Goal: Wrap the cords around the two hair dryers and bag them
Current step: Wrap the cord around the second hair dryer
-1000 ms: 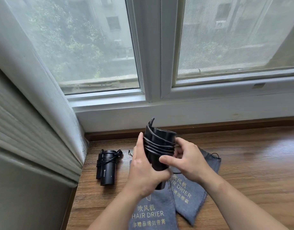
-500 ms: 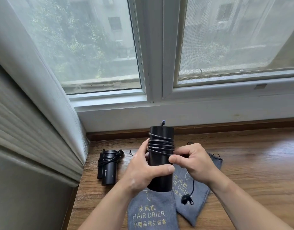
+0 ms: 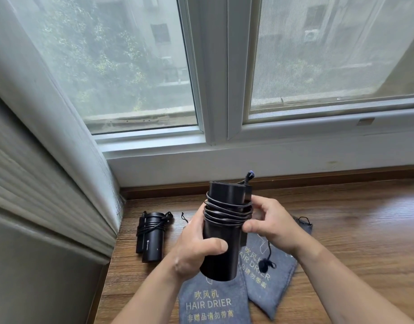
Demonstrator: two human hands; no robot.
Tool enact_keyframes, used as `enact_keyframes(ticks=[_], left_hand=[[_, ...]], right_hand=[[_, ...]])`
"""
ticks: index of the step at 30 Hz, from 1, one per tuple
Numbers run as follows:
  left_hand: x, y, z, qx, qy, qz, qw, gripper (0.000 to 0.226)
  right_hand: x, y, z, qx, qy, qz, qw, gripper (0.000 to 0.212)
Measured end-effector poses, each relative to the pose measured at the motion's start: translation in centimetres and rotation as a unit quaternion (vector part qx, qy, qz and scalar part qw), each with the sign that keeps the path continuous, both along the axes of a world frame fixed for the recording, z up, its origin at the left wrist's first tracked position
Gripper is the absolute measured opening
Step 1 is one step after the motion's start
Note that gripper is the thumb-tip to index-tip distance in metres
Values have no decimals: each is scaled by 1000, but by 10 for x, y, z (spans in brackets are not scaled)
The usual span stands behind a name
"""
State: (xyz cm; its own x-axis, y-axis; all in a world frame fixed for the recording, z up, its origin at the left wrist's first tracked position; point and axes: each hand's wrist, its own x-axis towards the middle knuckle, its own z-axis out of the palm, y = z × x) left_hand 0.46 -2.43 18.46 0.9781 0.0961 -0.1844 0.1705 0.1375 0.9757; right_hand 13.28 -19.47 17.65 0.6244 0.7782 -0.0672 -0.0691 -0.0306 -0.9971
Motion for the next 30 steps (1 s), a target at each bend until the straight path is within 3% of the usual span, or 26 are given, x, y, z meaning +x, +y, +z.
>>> enact_keyframes(ticks=[3, 5, 8, 10, 16, 18, 22, 25, 27, 30], left_hand=[[0, 1, 4, 13, 10, -4, 1000, 79], [1, -1, 8, 103, 18, 24, 994, 85], [3, -14, 10, 274, 41, 89, 957, 111], [6, -19, 5, 308, 50, 136, 941, 120], [6, 2, -15, 209, 47, 157, 964, 112], [4, 4, -19, 195, 51, 166, 965, 109], [0, -5, -17, 187, 61, 95, 976, 138], [2, -15, -14, 226, 87, 107, 964, 149], [3, -12, -18, 253, 98, 128, 954, 142], [-1, -2, -23, 170, 96, 124, 973, 127]], right_hand=[[-3, 0, 4, -12, -30, -45, 998, 78], [-6, 0, 4, -40, -63, -110, 991, 69], [-12, 4, 5, -91, -83, -167, 978, 52], [-17, 6, 5, -103, -81, -174, 976, 45], [-18, -1, 13, -111, -84, -136, 981, 34], [-22, 2, 16, -121, -106, -164, 973, 32], [-27, 11, 14, -140, -130, -231, 954, 38], [-35, 14, 8, -128, -102, -187, 968, 37], [-36, 12, 5, -99, -75, -134, 983, 32], [-29, 6, 6, -69, -48, -71, 994, 30]])
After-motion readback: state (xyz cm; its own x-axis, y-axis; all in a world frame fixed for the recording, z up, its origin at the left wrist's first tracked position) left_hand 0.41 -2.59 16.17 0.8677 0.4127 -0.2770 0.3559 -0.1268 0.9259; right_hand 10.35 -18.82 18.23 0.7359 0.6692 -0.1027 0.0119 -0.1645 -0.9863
